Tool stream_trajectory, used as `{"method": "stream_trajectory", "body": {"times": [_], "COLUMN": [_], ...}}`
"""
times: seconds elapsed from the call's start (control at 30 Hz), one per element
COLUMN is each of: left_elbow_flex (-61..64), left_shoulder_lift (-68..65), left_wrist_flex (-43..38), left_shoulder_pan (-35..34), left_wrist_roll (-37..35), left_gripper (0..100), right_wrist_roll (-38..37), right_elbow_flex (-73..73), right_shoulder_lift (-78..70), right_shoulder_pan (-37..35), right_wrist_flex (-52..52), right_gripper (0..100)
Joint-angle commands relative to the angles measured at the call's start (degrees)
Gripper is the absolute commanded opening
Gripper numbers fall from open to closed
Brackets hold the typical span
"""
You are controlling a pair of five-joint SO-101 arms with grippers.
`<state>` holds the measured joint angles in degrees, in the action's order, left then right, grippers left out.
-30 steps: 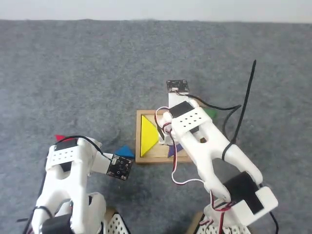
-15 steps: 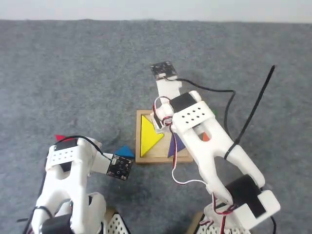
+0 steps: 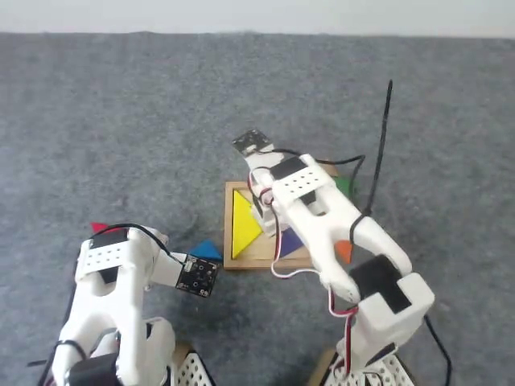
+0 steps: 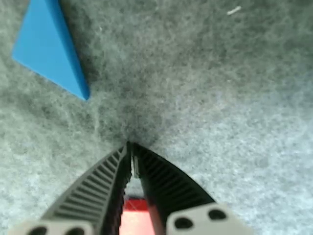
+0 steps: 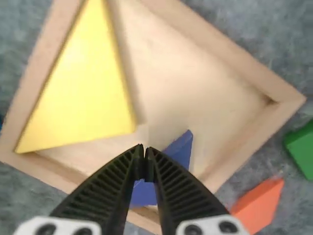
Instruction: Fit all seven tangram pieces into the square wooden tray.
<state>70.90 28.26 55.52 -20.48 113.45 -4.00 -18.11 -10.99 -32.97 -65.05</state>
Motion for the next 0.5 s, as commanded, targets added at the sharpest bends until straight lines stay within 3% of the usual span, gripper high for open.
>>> {"method": "stream_trajectory", "body": {"times": [0.0, 0.2, 0.47], "left_elbow_flex": [0.1, 0.1, 0.1], "left_shoulder_lift": [1.4, 1.4, 1.4], "left_wrist_flex": [-0.7, -0.7, -0.7], "left_shoulder_pan": [-0.1, -0.1, -0.1], "left_wrist_roll": [-0.4, -0.4, -0.4], "left_gripper": [1, 1, 1], "right_wrist_roll": [-5.2, -6.6, -6.3], "right_elbow_flex": [2.7, 2.8, 2.5], "right_shoulder_lift": [0.5, 1.9, 9.7], "right_shoulder_pan": [4.0, 7.4, 2.8], "right_wrist_flex": [0.6, -2.3, -0.3], "right_gripper": [0.9, 1.1, 1.2]}}
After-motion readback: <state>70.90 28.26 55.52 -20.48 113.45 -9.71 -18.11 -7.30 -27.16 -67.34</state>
